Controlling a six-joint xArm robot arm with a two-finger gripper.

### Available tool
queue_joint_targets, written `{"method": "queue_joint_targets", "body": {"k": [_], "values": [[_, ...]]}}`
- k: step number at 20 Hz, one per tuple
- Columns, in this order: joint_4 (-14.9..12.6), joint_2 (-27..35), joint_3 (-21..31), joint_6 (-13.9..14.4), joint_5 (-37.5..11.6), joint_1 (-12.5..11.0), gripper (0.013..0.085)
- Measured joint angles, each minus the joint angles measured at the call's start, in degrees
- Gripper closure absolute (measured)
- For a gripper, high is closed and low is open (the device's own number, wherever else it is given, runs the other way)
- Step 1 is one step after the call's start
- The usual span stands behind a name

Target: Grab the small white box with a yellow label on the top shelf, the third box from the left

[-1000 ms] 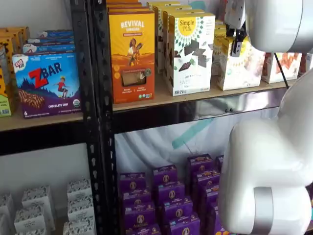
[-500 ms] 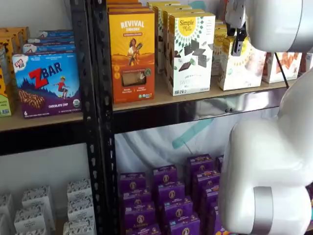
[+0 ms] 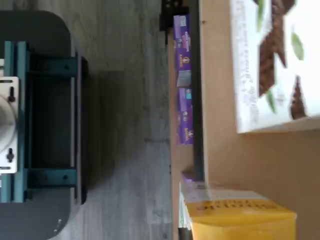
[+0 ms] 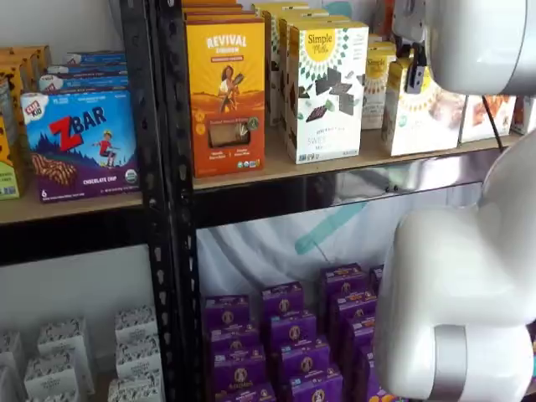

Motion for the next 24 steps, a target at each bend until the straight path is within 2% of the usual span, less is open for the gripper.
{"method": "queue_joint_targets", "body": {"k": [10,17,24], "values": [[-1.55,-7.03,4.91,-2.85,6.48,-2.68,0.0690],[0.03,-14.13,11.28,-6.40,7.54,-6.79,0.0690],[0.44,-19.36,15.95,-8.40,8.20,-8.96,0.0690]]}}
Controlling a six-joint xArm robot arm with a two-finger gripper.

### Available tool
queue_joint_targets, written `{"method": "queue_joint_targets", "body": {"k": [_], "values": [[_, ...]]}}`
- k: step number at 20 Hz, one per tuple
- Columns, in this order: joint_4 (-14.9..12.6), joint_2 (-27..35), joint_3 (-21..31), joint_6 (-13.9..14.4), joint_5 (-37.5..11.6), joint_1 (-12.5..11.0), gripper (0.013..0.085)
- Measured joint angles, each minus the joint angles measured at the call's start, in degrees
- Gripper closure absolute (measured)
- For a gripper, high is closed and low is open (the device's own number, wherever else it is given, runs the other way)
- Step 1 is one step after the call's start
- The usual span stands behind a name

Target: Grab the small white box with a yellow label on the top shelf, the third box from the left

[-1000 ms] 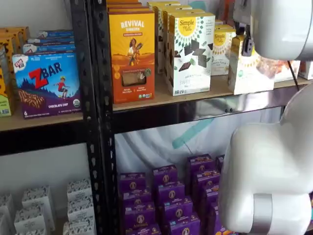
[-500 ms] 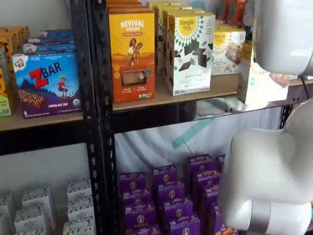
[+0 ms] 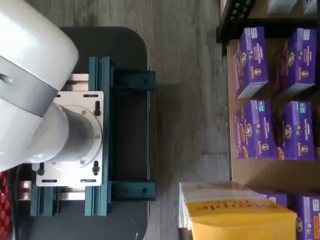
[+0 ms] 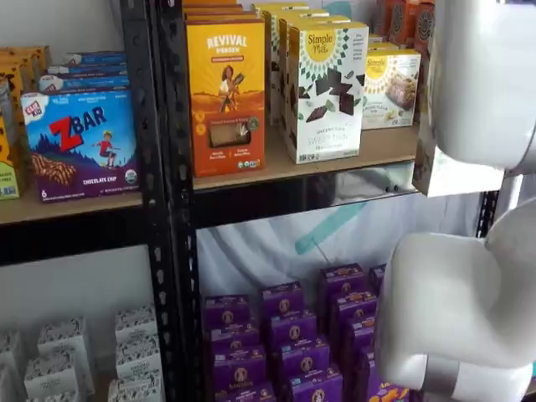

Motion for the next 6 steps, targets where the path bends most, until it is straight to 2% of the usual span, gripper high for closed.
{"method": "queue_joint_targets", "body": {"k": [6], "values": [[-0.22,-2.53,2.45,-0.71,0.01,-0.65,0.0690]]}}
